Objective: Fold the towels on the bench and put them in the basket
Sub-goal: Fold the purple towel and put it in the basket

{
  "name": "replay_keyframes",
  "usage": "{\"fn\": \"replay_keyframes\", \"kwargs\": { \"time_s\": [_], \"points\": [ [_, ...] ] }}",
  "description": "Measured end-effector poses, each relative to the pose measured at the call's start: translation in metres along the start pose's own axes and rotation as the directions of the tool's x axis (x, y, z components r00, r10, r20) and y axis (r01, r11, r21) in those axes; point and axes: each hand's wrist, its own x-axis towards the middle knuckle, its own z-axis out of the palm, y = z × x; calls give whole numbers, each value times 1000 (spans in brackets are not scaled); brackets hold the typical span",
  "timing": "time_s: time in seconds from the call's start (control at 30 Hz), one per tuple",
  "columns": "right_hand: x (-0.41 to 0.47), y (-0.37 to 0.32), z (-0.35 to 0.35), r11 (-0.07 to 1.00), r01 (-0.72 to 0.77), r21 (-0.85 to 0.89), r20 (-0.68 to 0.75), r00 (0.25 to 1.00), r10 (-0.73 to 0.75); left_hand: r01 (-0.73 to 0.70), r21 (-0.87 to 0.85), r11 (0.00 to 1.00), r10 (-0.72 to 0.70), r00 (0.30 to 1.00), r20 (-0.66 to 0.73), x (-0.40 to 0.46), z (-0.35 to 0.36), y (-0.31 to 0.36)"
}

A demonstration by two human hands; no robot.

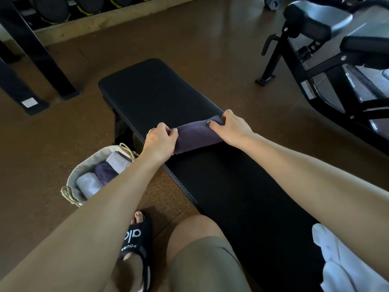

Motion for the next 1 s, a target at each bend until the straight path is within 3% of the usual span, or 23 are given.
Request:
{"fn": "replay_keyframes", "kwargs": {
  "time_s": [0.2, 0.37, 0.47, 0.53, 0.8, 0.9, 1.0],
  "points": [
    [-8, 0, -4, 1000, -10, -7, 94, 996, 11, 89, -12, 996, -87, 992, 87, -13, -10, 4],
    [-29, -2, -1, 999, -21, -36, 226, 974, 29, 246, 18, 969, -246, 955, 164, -35, -21, -11],
    [-45, -8, 4, 1000, -14, -28, 287, 958, 21, 482, -285, 829, -348, 842, 411, -53, -28, -20],
    [-56, -13, 9, 1000, -15, -24, 310, 950, 22, 539, -433, 723, -331, 820, 468, -61, -32, -27],
    [-84, -44, 21, 997, 13, 79, 401, 915, -43, 444, -575, 687, -262, 890, 373, -76, -71, -42],
    [-83, -70, 26, 954, 100, 284, 388, 898, -210, 405, -579, 708, -241, 909, 341, -74, -99, -54],
    [-81, -109, 41, 857, 91, 507, 480, 796, -368, 380, -618, 688, -231, 922, 311, -72, -136, -66]
  ]
}}
